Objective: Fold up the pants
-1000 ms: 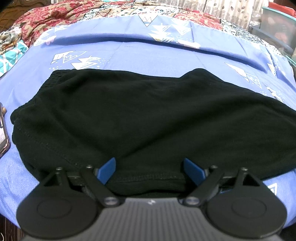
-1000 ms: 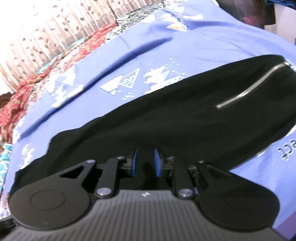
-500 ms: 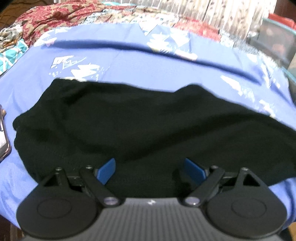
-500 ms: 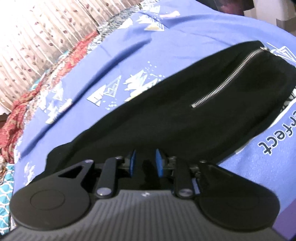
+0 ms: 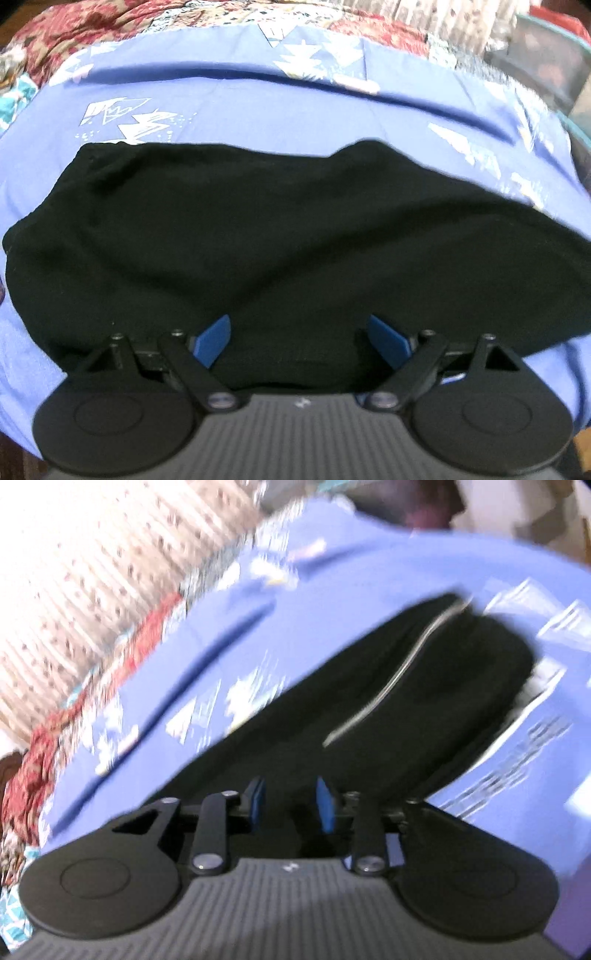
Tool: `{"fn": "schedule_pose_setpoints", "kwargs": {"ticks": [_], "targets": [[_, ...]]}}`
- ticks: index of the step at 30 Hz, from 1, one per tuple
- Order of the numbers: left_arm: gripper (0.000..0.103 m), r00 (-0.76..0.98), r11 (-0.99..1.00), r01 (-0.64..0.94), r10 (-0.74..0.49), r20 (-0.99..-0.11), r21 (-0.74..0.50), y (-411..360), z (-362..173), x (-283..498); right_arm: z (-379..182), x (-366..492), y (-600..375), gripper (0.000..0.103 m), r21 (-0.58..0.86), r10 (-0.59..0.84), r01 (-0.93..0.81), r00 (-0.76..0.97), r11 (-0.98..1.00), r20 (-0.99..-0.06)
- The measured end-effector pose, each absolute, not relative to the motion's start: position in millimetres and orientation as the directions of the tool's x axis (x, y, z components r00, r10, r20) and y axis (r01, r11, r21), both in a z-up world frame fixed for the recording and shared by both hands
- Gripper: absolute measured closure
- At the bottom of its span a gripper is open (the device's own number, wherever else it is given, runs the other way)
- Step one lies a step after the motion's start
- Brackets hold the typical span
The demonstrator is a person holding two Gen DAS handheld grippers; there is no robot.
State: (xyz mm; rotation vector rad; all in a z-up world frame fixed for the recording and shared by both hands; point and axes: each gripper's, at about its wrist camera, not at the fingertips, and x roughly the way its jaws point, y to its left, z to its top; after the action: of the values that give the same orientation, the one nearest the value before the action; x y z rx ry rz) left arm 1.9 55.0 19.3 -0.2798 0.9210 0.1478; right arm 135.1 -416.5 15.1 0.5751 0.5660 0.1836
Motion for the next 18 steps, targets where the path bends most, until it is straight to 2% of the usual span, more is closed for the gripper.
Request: {"fn": "schedule_pose_setpoints", "kwargs": {"ticks": [2, 6, 10, 18], "targets": [[0.018, 0.621, 0.952, -0.233, -0.013, -0.783, -0.200, 52.8, 28.3, 1.8, 11.7, 127.6, -439.4, 0.060, 0.593, 0.299, 0.017, 0.851, 0.805, -0.431], [0.018, 0.636, 0.955, -0.188, -0.060, -0.770, -0.230, 40.1, 37.5, 8.1, -6.1, 118.6, -475.3, 0.047, 0.674, 0.262, 0.094, 0.875, 0.733, -0.407], [0.018, 0.601, 0.961, -0.152, -0.095, -0.794, -0.230, 22.5, 32.1, 18.8, -25.4, 118.1, -491.8, 0.047, 0.751, 0.269, 0.146, 0.876, 0.644, -0.401], [0.018, 0.535, 0.968, -0.162, -0.076, -0.842, -0.191, 13.0, 17.0, 26.8, -27.1, 161.6, -503.5, 0.044, 0.779, 0.268, 0.107, 0.903, 0.618, -0.337]]}}
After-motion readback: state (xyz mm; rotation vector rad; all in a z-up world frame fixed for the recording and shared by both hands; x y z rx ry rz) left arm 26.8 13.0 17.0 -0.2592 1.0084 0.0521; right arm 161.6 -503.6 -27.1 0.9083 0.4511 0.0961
